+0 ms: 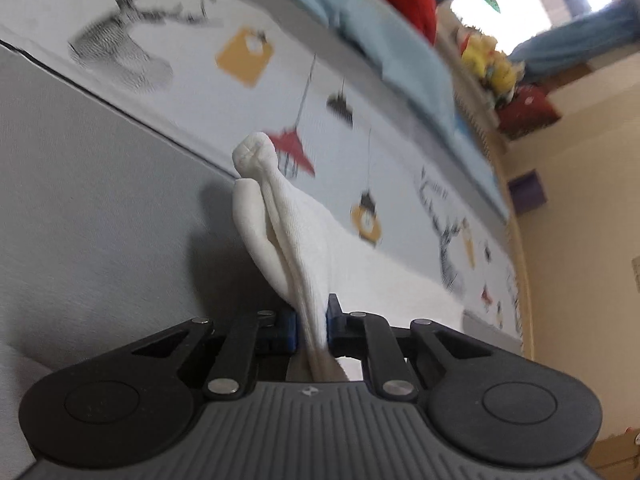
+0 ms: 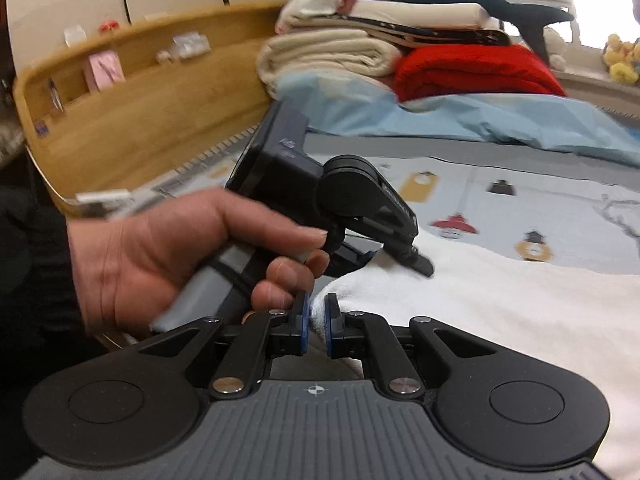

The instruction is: Fold small clothes

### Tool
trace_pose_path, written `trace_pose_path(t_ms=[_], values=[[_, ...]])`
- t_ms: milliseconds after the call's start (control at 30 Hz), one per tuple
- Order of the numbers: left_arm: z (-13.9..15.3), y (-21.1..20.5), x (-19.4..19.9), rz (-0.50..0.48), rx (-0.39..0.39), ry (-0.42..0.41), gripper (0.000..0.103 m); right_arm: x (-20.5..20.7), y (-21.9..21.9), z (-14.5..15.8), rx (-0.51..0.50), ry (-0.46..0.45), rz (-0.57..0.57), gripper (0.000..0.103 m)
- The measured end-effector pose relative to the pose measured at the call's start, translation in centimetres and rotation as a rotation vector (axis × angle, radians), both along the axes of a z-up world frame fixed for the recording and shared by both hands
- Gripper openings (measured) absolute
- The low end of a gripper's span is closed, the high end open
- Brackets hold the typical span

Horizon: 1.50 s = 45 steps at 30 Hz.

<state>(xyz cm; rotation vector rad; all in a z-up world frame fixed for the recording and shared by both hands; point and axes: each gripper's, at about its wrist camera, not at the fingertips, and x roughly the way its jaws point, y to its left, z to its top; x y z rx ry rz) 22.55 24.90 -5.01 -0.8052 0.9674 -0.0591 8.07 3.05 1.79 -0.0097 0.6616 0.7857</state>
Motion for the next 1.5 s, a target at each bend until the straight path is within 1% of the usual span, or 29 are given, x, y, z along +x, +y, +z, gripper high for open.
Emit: trace_pose_path(t_ms=[133,200,267,367,500,633,767,900,967,1000,1033,1067,1100,1133,1200,1233,1300,1333,1400,1433,1467,1500], values=[[1.6,0.7,-1.3,0.018,-0.003,-0.031,0.014,-0.2,-0.2,1.0,0.093,0.014,0.007,0.007],[2.2,0.2,-1.3,0.008,0.002,-0.034,0.014,-0.3,-0.7,1.4,0.105,0.02,-0.002,0.007],[3.2,-0.9,-1.1,-0.012,0.003,-0.056,0.014,-0.4,-1.5,1.8,0.103,0.012,-0.018,0.007],[4.6,-3.0,-0.5,-0.051,0.008,-0.089,0.013,-0.2,-4.0,2.4,0.12,0.019,-0.075,0.007],[6.3,-7.7,1.0,-0.117,0.02,-0.131,0.014,-0.1,-8.8,3.4,0.127,0.007,-0.173,0.007],[7.4,-14.1,2.3,-0.199,0.025,-0.18,0.014,-0.3,-14.3,4.3,0.114,-0.011,-0.281,0.006],[7.9,-21.0,3.4,-0.287,0.048,-0.221,0.014,-1.0,-19.8,4.4,0.094,-0.026,-0.387,0.006],[7.7,-26.8,3.9,-0.351,0.083,-0.256,0.014,-1.5,-24.6,4.0,0.055,-0.025,-0.493,0.006],[7.7,-28.9,4.1,-0.37,0.094,-0.275,0.02,-1.6,-26.3,4.0,0.047,-0.023,-0.538,0.006],[7.6,-29.4,4.2,-0.372,0.085,-0.278,0.027,-1.5,-27.2,3.9,0.038,-0.021,-0.567,0.006],[7.5,-29.5,4.4,-0.374,0.062,-0.278,0.035,-1.4,-27.9,3.6,0.023,-0.014,-0.595,0.006],[7.3,-29.3,4.6,-0.374,0.039,-0.273,0.038,-1.1,-28.4,3.2,0.0,0.003,-0.629,0.006],[7.2,-28.8,4.6,-0.372,0.021,-0.266,0.044,-0.8,-28.9,2.4,-0.038,0.036,-0.673,0.002],[7.1,-28.4,4.7,-0.368,0.016,-0.26,0.044,-0.3,-29.3,1.5,-0.09,0.073,-0.718,0.001],[7.0,-27.0,4.9,-0.358,0.035,-0.238,0.044,0.9,-29.8,-0.2,-0.254,0.115,-0.831,0.002],[6.9,-26.1,5.0,-0.357,0.041,-0.222,0.044,1.2,-30.2,-0.8,-0.278,0.136,-0.873,0.002],[6.5,-25.0,5.1,-0.364,0.056,-0.184,0.044,1.5,-31.4,-1.3,-0.21,0.177,-0.911,0.003],[6.4,-24.6,5.2,-0.374,0.068,-0.165,0.044,1.7,-31.4,-1.4,-0.198,0.173,-0.912,0.003],[6.2,-23.9,4.9,-0.402,0.087,-0.143,0.043,1.7,-31.1,-1.7,-0.184,0.155,-0.893,0.005],[6.1,-23.4,4.7,-0.422,0.098,-0.135,0.043,2.0,-30.9,-2.0,-0.166,0.167,-0.871,0.006],[6.0,-23.2,4.5,-0.44,0.108,-0.127,0.043,2.5,-30.8,-2.4,-0.146,0.188,-0.854,0.015],[5.8,-23.0,4.2,-0.462,0.119,-0.117,0.043,3.0,-30.4,-2.5,-0.133,0.207,-0.84,0.026]])
